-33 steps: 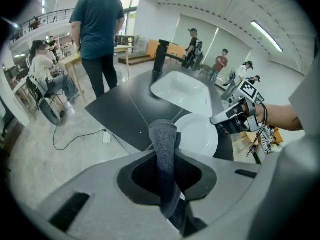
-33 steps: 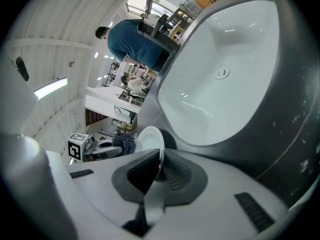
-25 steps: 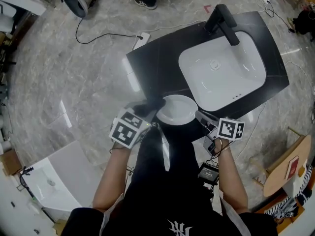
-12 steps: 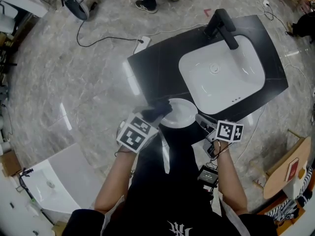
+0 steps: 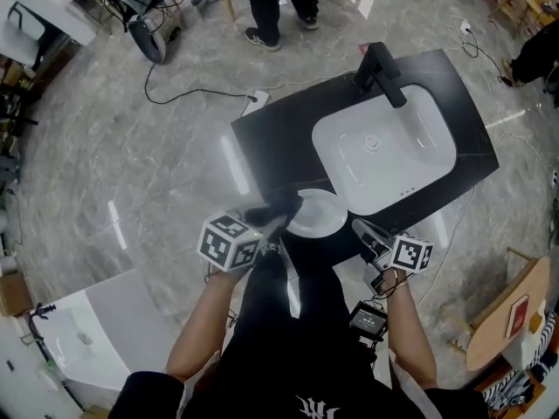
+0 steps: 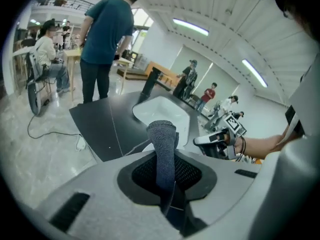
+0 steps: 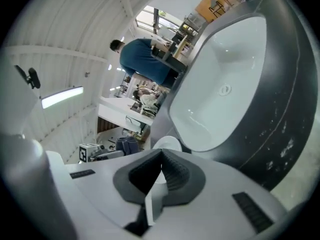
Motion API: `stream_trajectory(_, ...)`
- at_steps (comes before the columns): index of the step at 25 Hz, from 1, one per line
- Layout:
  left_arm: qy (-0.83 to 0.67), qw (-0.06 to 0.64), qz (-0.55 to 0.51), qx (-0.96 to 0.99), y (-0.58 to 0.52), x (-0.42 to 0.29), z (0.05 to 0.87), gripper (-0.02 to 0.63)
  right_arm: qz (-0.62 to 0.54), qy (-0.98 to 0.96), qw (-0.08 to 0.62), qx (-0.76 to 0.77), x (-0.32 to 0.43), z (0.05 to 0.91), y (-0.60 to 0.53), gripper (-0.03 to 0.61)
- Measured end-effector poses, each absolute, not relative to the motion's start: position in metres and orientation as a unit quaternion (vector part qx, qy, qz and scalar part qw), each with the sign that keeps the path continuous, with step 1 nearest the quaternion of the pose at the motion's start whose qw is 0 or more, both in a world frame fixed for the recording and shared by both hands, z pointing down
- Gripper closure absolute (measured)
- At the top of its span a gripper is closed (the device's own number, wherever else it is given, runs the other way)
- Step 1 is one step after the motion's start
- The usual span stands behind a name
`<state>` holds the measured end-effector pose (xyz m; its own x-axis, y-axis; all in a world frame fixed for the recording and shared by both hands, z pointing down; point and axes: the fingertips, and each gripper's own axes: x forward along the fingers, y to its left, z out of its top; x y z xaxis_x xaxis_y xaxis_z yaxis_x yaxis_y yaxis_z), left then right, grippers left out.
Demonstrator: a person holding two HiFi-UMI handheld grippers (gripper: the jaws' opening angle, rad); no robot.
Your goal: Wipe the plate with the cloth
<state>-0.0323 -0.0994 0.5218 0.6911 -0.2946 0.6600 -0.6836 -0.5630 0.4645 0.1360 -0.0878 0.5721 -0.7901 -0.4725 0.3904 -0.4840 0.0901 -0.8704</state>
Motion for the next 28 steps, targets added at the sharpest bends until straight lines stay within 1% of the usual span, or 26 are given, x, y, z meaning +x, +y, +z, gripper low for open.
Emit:
stream_trajectory(2, -0.285, 0.373, 0.208, 0.858, -0.093, -0.028, 0.500, 0.561, 0.555, -0.774, -0.020, 0.303, 0.136, 0.542, -0.085, 0.574)
stream_trajectory(5, -0.273, 0.376, 0.088, 0.881, -0.080, -0.025, 0.457, 0.561, 0.458, -0.848, -0.051, 0.263, 0.130, 0.476, -0.076, 0.574)
stream_trajectory(8, -0.263, 0.354, -0.009, 0.897, -0.065, -0.029, 0.413, 0.561, 0.345, -0.904, -0.073, 0.241, 0.125, 0.409, -0.061, 0.574)
stream_trajectory(10, -0.257, 0.329, -0.041, 0.908, -0.055, -0.033, 0.387, 0.561, 0.286, -0.922, -0.089, 0.244, 0.124, 0.370, -0.051, 0.574)
stream_trajectory(14, -0.237, 0.285, -0.069, 0.926, -0.033, -0.042, 0.344, 0.561, 0.224, -0.933, -0.107, 0.261, 0.116, 0.319, -0.024, 0.574)
stream_trajectory(20, -0.200, 0.238, -0.068, 0.948, 0.009, -0.060, 0.316, 0.561, 0.205, -0.922, -0.116, 0.308, 0.096, 0.302, 0.017, 0.574)
stream_trajectory(23, -0.187, 0.231, -0.074, 0.952, 0.034, -0.073, 0.316, 0.561, 0.207, -0.914, -0.110, 0.330, 0.084, 0.310, 0.041, 0.574)
stream_trajectory(28, -0.180, 0.240, -0.083, 0.950, 0.071, -0.097, 0.313, 0.561, 0.187, -0.919, -0.080, 0.337, 0.054, 0.313, 0.079, 0.575)
